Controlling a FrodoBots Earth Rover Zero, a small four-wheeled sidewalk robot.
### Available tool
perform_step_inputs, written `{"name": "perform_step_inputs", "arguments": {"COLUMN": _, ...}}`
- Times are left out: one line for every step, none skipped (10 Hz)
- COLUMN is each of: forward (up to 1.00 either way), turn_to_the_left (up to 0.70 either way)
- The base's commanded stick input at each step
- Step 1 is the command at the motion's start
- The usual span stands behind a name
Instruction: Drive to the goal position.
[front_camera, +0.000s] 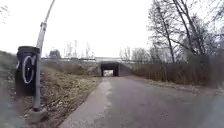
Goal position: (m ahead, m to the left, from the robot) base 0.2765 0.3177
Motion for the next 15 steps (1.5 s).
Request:
{"name": "perform_step_inputs", "arguments": {"forward": 0.45, "turn_to_the_left": 0.27}}
{"name": "perform_step_inputs", "arguments": {"forward": 0.45, "turn_to_the_left": 0.26}}
{"name": "perform_step_inputs", "arguments": {"forward": 0.45, "turn_to_the_left": 0.12}}
{"name": "perform_step_inputs", "arguments": {"forward": 0.45, "turn_to_the_left": 0.00}}
{"name": "perform_step_inputs", "arguments": {"forward": 0.45, "turn_to_the_left": 0.00}}
{"name": "perform_step_inputs", "arguments": {"forward": 0.45, "turn_to_the_left": 0.00}}
{"name": "perform_step_inputs", "arguments": {"forward": 0.45, "turn_to_the_left": 0.00}}
{"name": "perform_step_inputs", "arguments": {"forward": 0.45, "turn_to_the_left": 0.00}}
{"name": "perform_step_inputs", "arguments": {"forward": 0.45, "turn_to_the_left": 0.00}}
{"name": "perform_step_inputs", "arguments": {"forward": 0.45, "turn_to_the_left": 0.00}}
{"name": "perform_step_inputs", "arguments": {"forward": 0.45, "turn_to_the_left": 0.00}}
{"name": "perform_step_inputs", "arguments": {"forward": 0.45, "turn_to_the_left": 0.00}}
{"name": "perform_step_inputs", "arguments": {"forward": 0.45, "turn_to_the_left": 0.00}}
{"name": "perform_step_inputs", "arguments": {"forward": 0.45, "turn_to_the_left": 0.00}}
{"name": "perform_step_inputs", "arguments": {"forward": 0.45, "turn_to_the_left": 0.00}}
